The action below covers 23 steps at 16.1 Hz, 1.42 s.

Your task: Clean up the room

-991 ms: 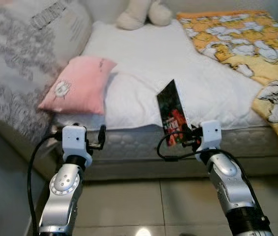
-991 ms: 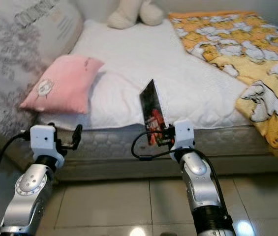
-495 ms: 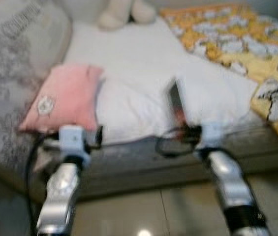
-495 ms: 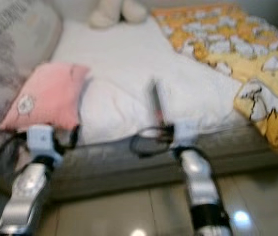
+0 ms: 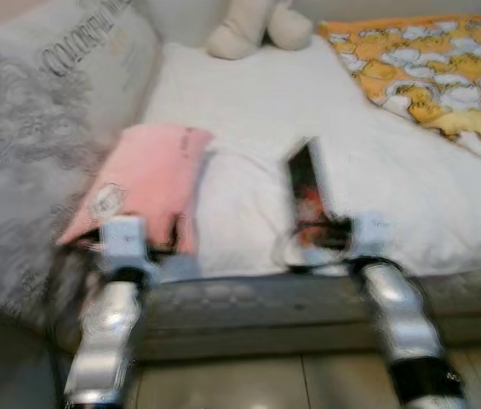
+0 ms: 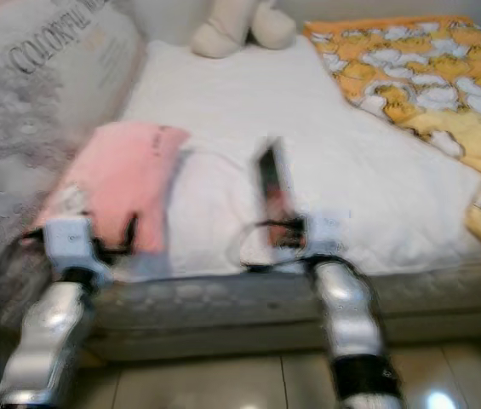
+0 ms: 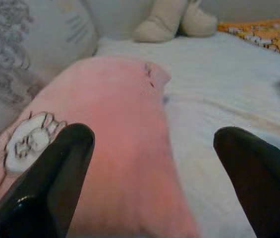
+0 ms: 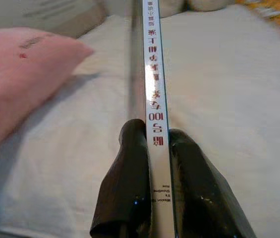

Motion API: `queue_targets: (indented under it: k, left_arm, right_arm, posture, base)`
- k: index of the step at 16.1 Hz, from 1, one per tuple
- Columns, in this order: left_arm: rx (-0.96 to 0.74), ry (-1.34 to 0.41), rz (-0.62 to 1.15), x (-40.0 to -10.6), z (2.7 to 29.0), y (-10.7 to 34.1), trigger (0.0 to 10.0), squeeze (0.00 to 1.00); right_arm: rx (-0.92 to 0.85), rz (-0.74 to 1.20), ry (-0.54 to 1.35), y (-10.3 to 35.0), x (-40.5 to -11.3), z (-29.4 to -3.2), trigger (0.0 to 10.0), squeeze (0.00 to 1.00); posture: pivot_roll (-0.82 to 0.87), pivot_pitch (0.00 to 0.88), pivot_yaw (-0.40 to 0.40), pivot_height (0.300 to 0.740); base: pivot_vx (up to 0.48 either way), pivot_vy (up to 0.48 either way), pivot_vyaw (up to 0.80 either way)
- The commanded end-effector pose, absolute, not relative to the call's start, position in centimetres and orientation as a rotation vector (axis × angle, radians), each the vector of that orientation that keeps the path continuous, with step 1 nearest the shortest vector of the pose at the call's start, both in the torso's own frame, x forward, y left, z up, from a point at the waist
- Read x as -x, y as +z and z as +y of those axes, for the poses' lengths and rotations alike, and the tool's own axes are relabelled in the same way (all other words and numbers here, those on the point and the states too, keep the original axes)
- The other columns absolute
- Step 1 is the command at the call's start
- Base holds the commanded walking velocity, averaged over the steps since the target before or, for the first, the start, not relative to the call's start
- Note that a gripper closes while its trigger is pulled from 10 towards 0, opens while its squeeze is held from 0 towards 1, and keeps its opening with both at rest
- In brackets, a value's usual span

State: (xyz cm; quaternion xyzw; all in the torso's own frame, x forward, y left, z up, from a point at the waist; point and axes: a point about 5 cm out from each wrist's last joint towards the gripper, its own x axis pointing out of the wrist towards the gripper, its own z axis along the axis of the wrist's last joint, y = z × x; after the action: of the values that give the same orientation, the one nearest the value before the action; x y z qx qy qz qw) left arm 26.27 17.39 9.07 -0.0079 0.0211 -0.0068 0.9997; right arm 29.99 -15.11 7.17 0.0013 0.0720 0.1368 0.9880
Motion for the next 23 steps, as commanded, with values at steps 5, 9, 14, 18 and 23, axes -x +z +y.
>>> queue_targets:
  k: [5, 9, 14, 18, 23]
  left_arm:
    - [0.036, -0.037, 0.034, -26.2, 16.8, 9.4, 10.0, 0.00]
    - [0.010, -0.068, 0.017, -26.1, 16.5, 9.6, 10.0, 0.00]
    - [-0.005, -0.079, 0.022, -25.9, 16.5, 9.8, 10.0, 0.00]
    - [-0.034, -0.092, 0.032, -25.0, 16.9, 10.0, 10.0, 0.00]
    - [-0.118, -0.088, 0.104, -21.1, 19.3, 10.8, 10.0, 0.00]
  right_arm:
    - [0.006, 0.089, 0.266, 8.3, -30.3, -15.7, 10.0, 0.00]
    - [0.007, 0.096, 0.274, 8.2, -30.3, -15.6, 10.0, 0.00]
    - [-0.012, 0.133, 0.188, 8.6, -33.0, -16.1, 10.0, 0.00]
    - [0.021, 0.127, 0.180, 9.5, -35.1, -15.2, 10.0, 0.00]
    - [-0.080, 0.251, 0.179, 8.1, -36.0, -11.4, 10.0, 0.00]
  posture:
    - [-0.12, 0.000, 0.098, 0.740]
    - [-0.12, 0.000, 0.099, 0.740]
    - [-0.10, 0.000, 0.116, 0.740]
    - [-0.05, 0.000, 0.126, 0.740]
    - [0.12, 0.019, 0.166, 0.740]
  base:
    - [0.406, 0.171, 0.00]
    - [0.000, 0.360, 0.00]
    - [0.000, 0.000, 0.00]
    - [0.000, 0.000, 0.00]
    - [0.000, 0.000, 0.00]
